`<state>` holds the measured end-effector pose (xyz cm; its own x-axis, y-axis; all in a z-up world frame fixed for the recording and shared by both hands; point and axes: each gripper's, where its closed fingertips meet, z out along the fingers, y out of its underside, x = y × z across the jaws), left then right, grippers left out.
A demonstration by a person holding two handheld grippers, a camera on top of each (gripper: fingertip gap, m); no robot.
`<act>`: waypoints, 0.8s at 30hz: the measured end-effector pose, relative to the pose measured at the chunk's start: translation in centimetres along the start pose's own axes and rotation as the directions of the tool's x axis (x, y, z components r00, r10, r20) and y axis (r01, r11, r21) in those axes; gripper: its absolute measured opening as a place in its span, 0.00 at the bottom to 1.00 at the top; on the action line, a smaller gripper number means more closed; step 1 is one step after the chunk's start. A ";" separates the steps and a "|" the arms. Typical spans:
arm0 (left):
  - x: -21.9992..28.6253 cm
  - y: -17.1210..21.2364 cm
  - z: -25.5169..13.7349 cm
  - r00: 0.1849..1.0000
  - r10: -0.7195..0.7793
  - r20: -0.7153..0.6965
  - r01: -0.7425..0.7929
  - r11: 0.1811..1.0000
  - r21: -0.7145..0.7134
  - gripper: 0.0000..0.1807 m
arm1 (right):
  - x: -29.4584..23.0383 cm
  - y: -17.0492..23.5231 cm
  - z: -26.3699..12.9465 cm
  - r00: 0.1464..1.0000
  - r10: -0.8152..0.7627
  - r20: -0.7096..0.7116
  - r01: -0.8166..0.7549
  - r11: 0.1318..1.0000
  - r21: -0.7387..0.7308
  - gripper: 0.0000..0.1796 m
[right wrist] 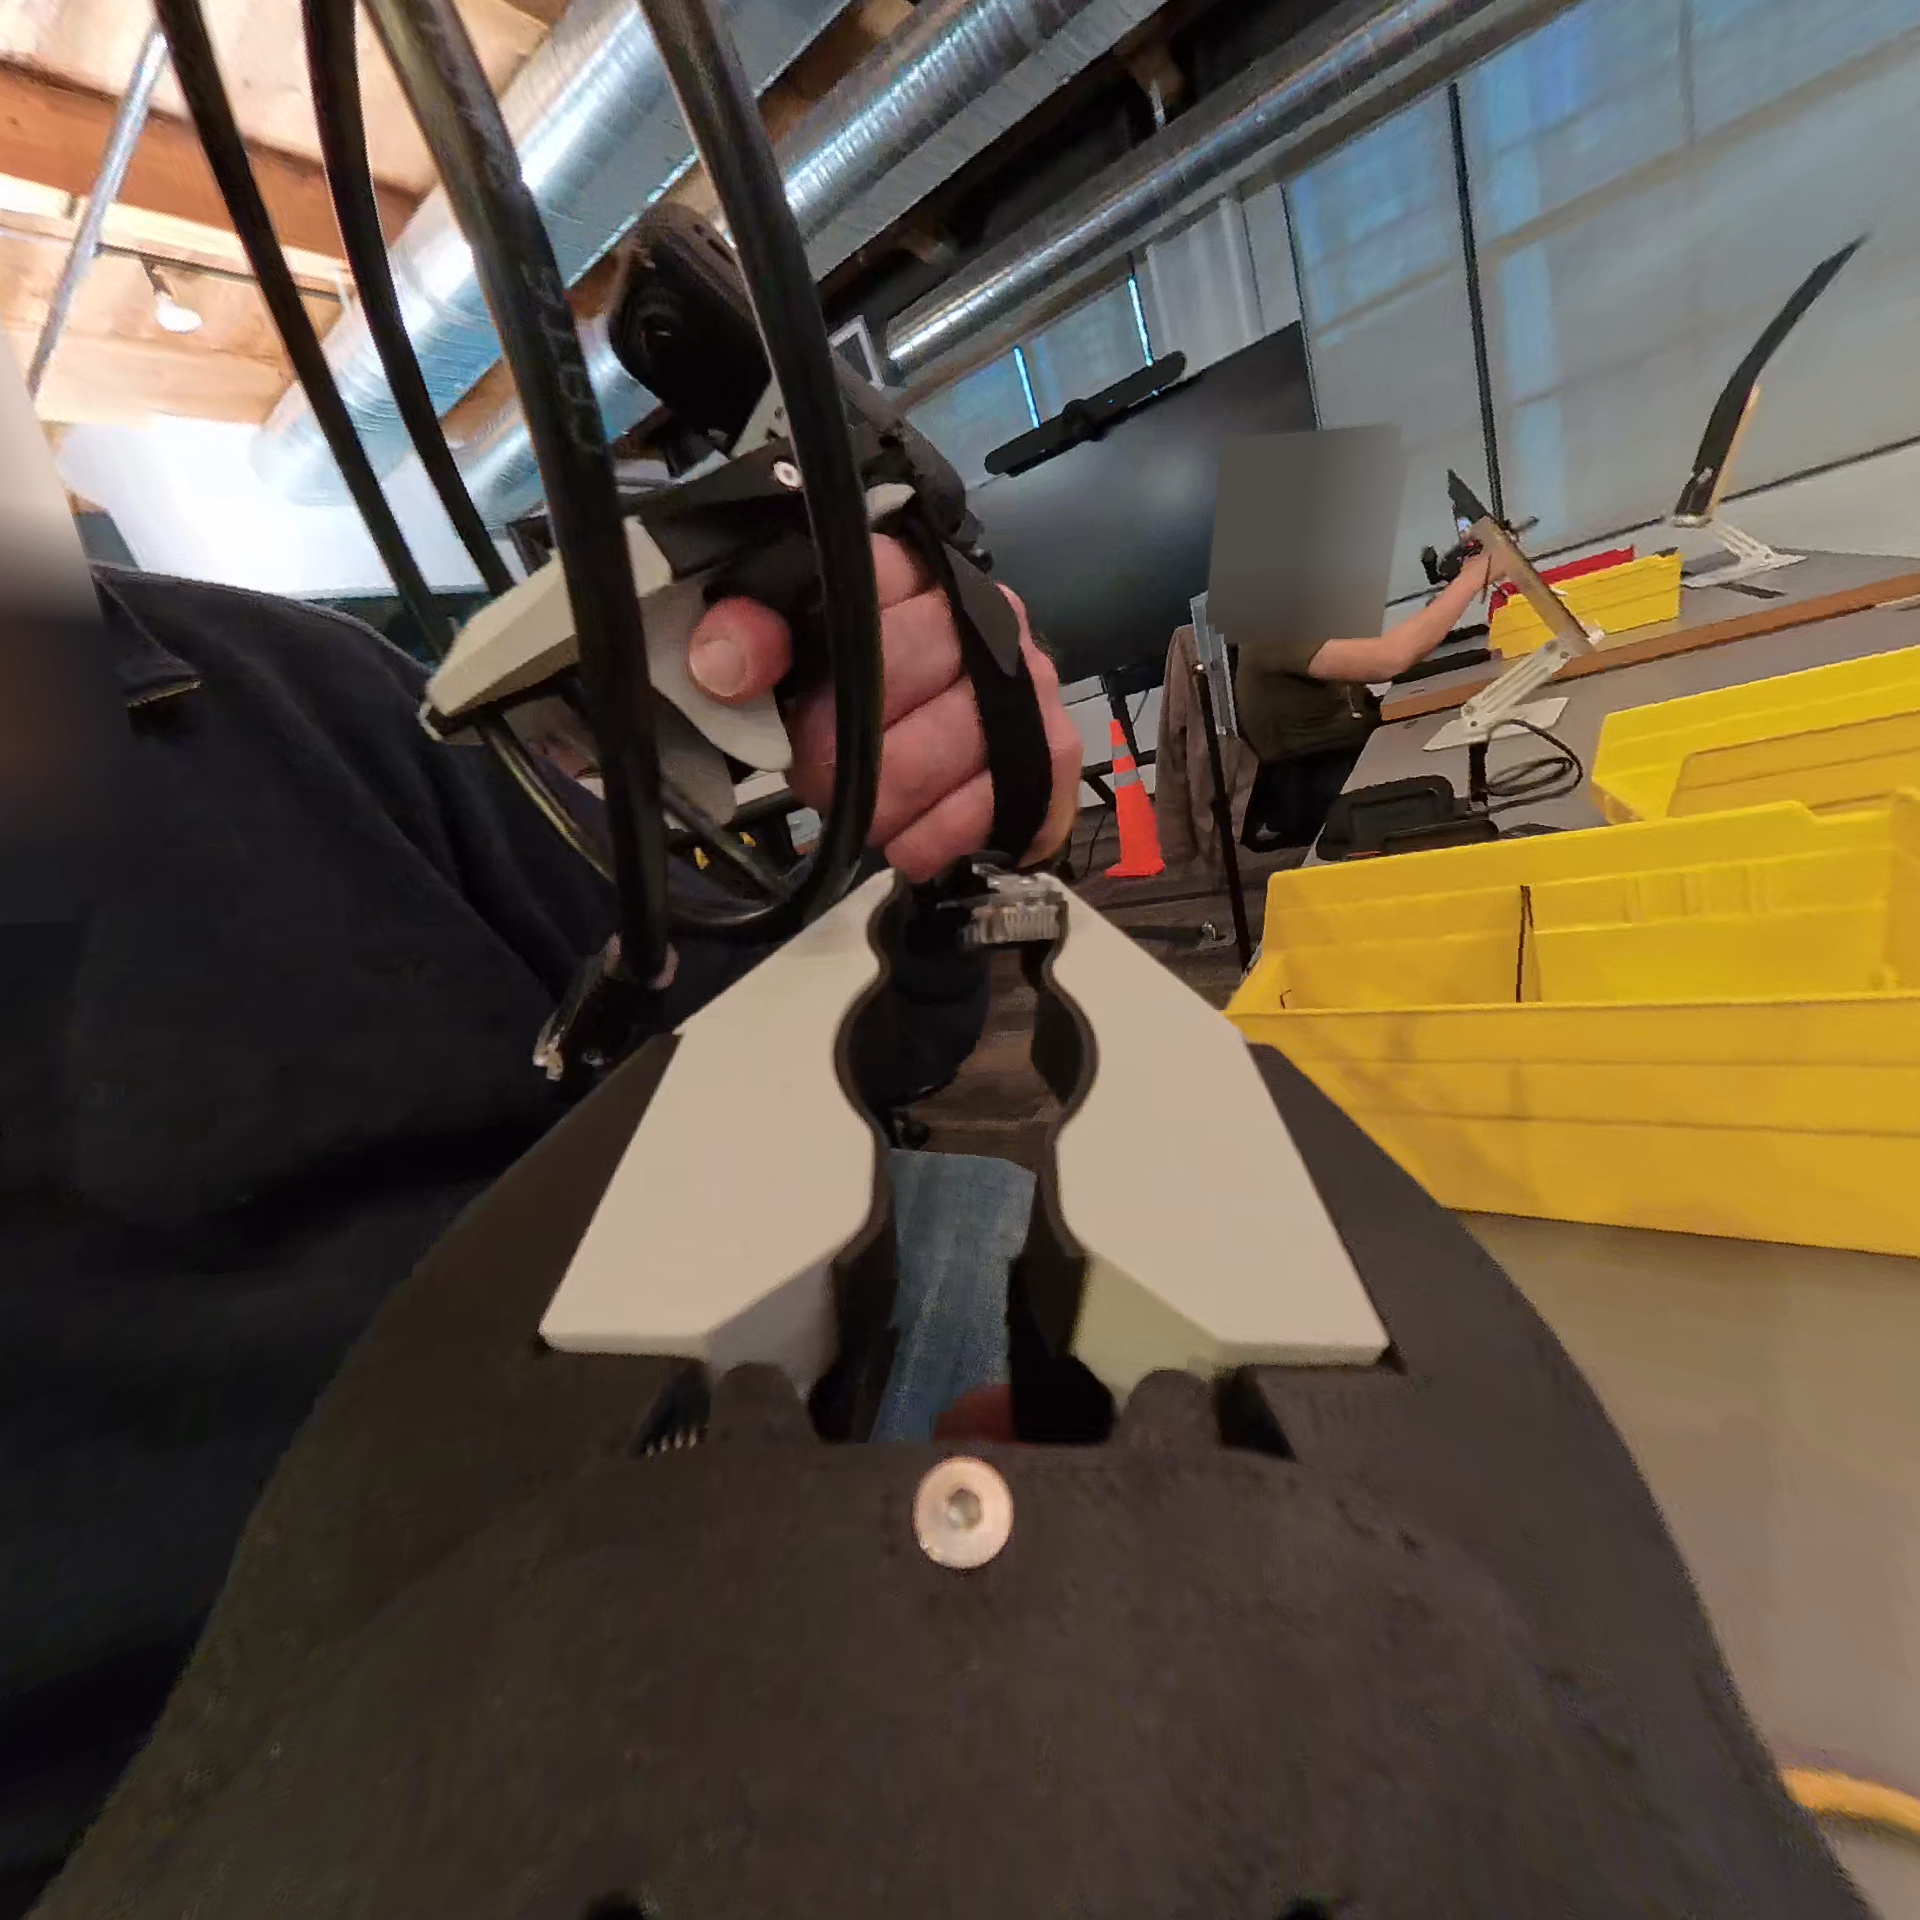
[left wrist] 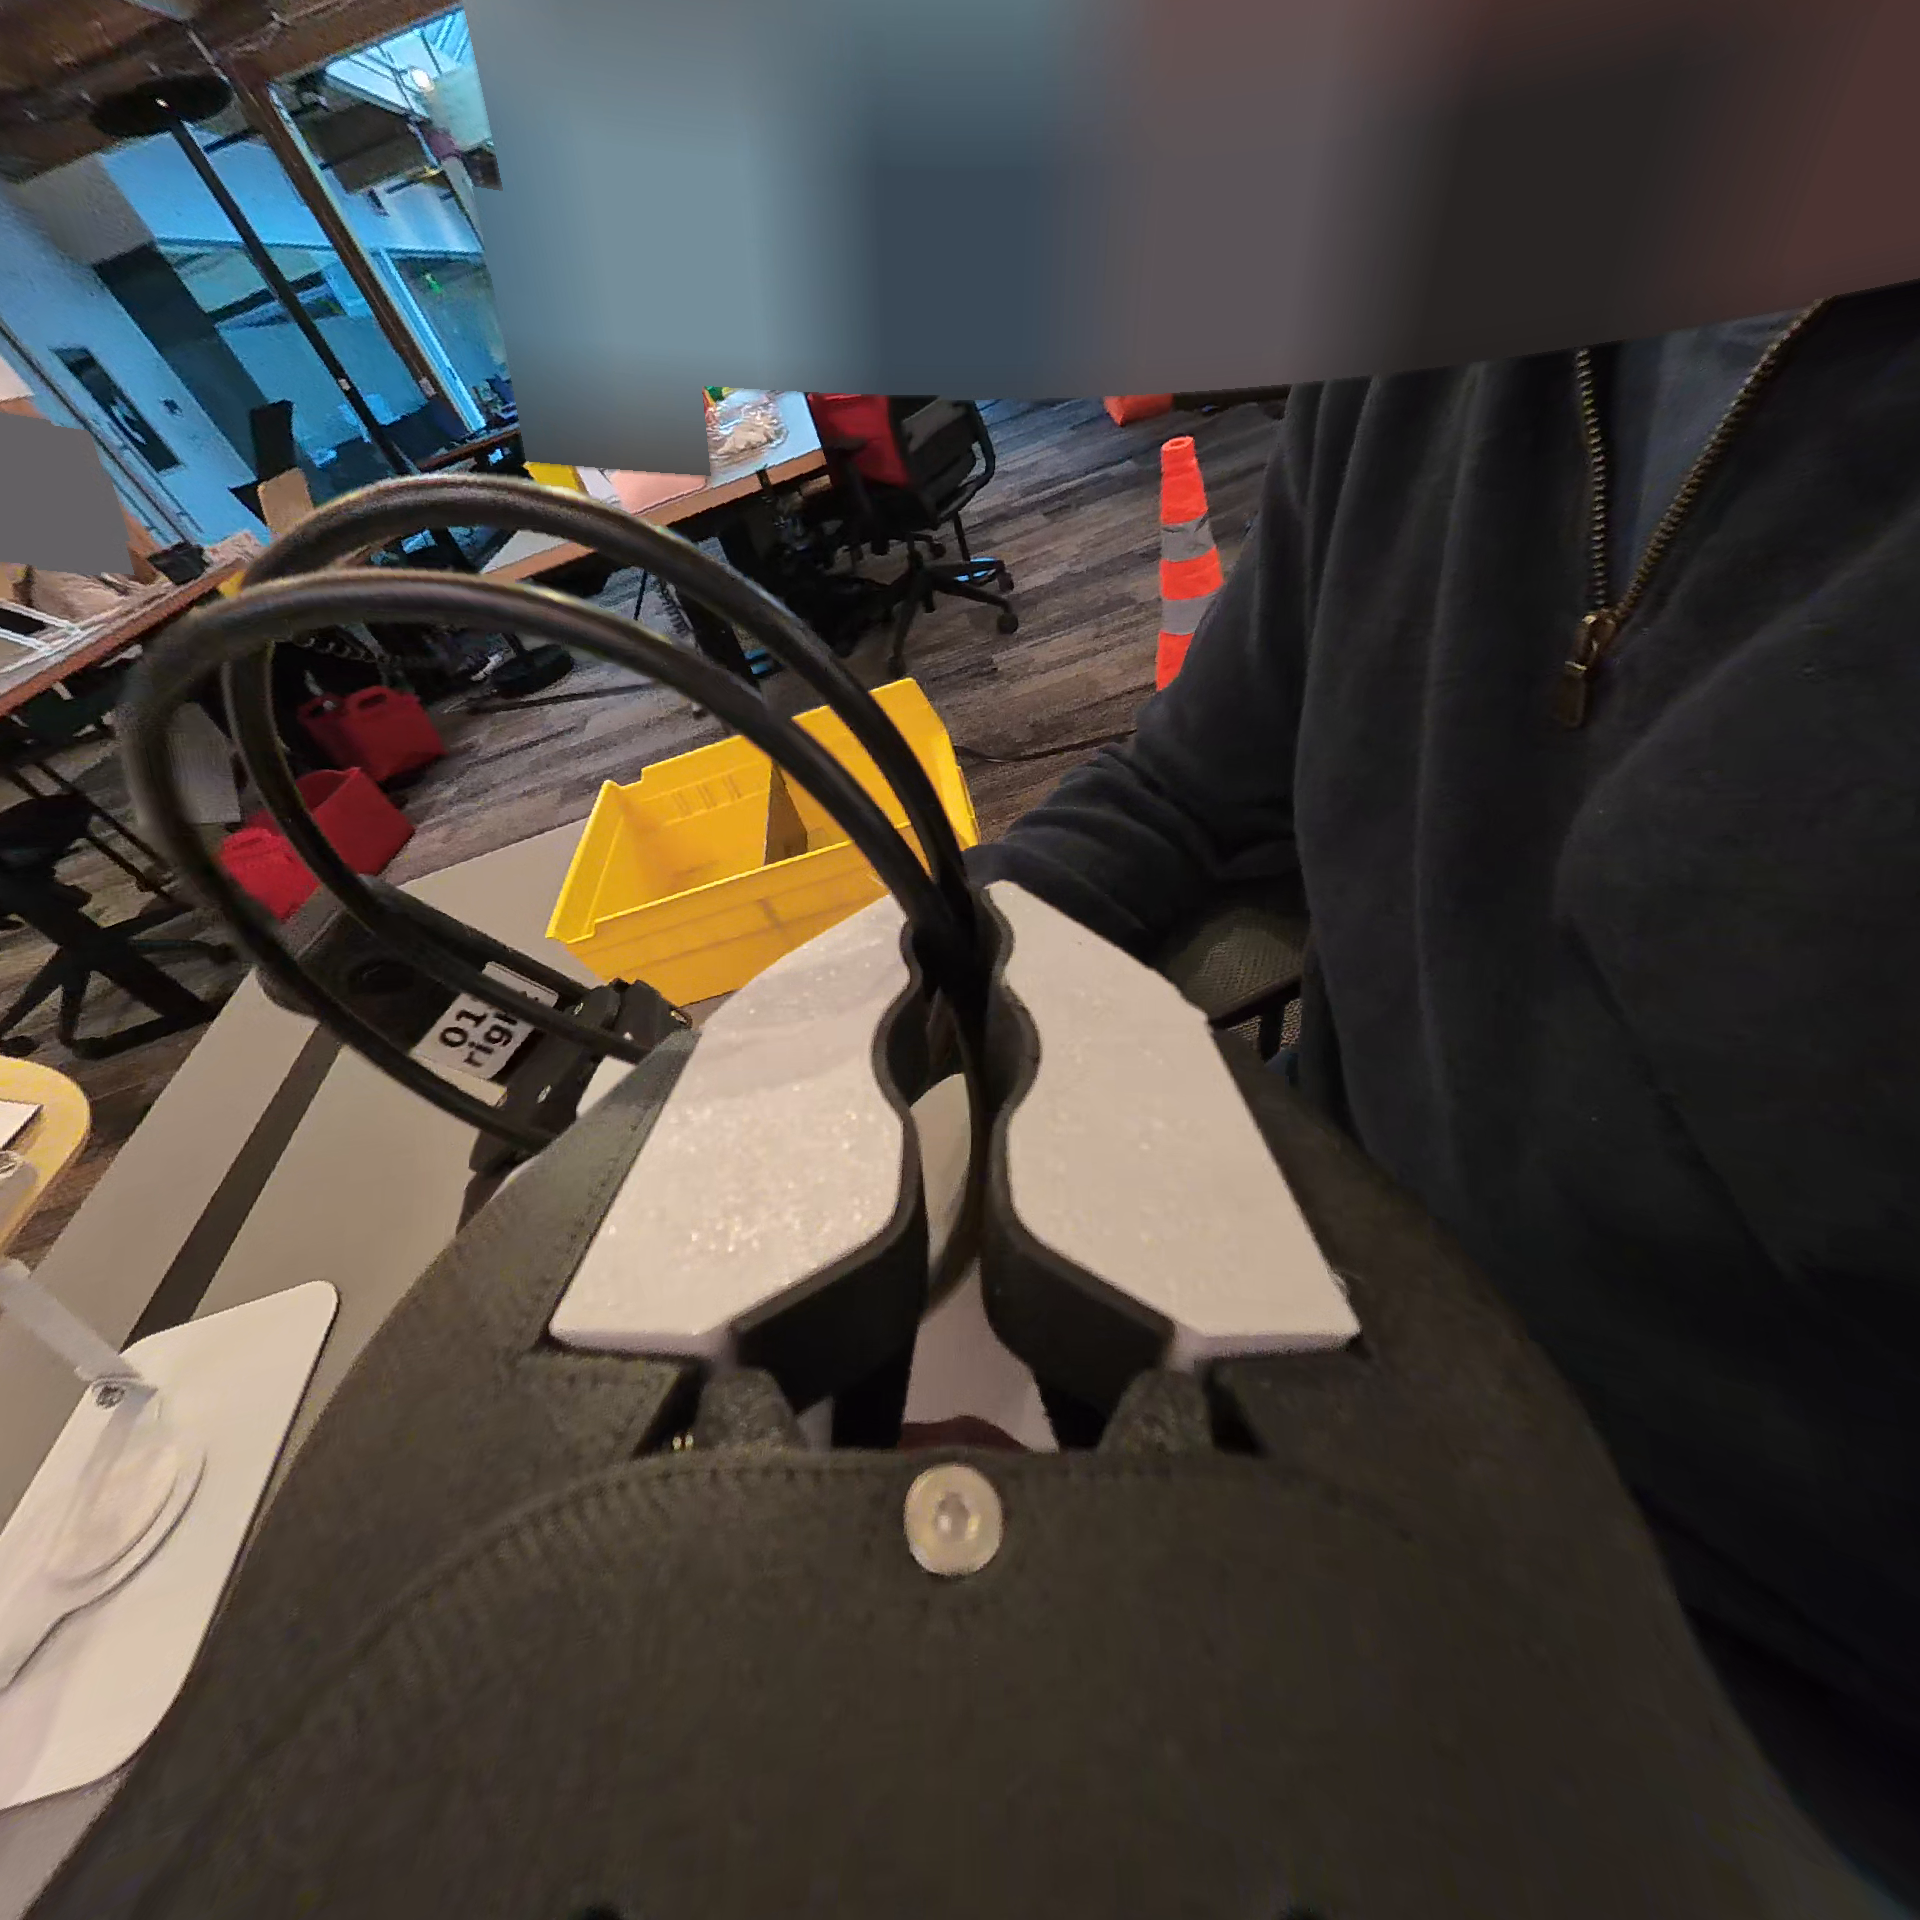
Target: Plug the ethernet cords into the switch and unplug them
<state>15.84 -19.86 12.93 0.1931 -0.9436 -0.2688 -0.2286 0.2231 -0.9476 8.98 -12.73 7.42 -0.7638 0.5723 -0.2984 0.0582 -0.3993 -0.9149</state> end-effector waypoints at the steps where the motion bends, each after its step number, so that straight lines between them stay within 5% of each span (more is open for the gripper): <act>1: -0.1 0.1 0.0 1.000 0.002 0.001 -0.002 1.000 -0.003 0.03 | -0.1 -0.1 -0.1 1.000 -0.016 0.004 0.016 1.000 0.003 0.07; 6: -1.0 1.6 -0.7 0.999 -0.039 0.029 0.040 0.999 -0.034 0.03 | 1.2 -0.6 -1.4 0.992 -0.095 -0.087 0.093 0.995 -0.020 0.06; 12: -2.5 4.0 -3.4 0.986 -0.133 0.104 0.142 0.987 -0.076 0.20 | 3.9 -1.3 -4.4 0.937 -0.218 -0.272 0.197 0.975 -0.103 0.06; 18: -6.6 6.7 -7.3 0.920 -0.149 0.363 0.225 0.958 -0.179 0.20 | 5.8 -1.9 -6.4 0.865 -0.325 -0.382 0.261 0.942 -0.210 0.06; 24: -11.0 7.9 -5.8 0.847 -0.056 0.528 0.240 0.928 -0.286 0.23 | 6.7 -2.5 -5.9 0.823 -0.380 -0.423 0.303 0.923 -0.239 0.06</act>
<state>6.33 -9.12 9.46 0.6802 -0.6831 -0.2660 -0.4390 -0.0890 -0.8941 7.49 -3.63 6.08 -0.3783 0.9256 -0.0132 -0.0238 -0.0240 -0.9994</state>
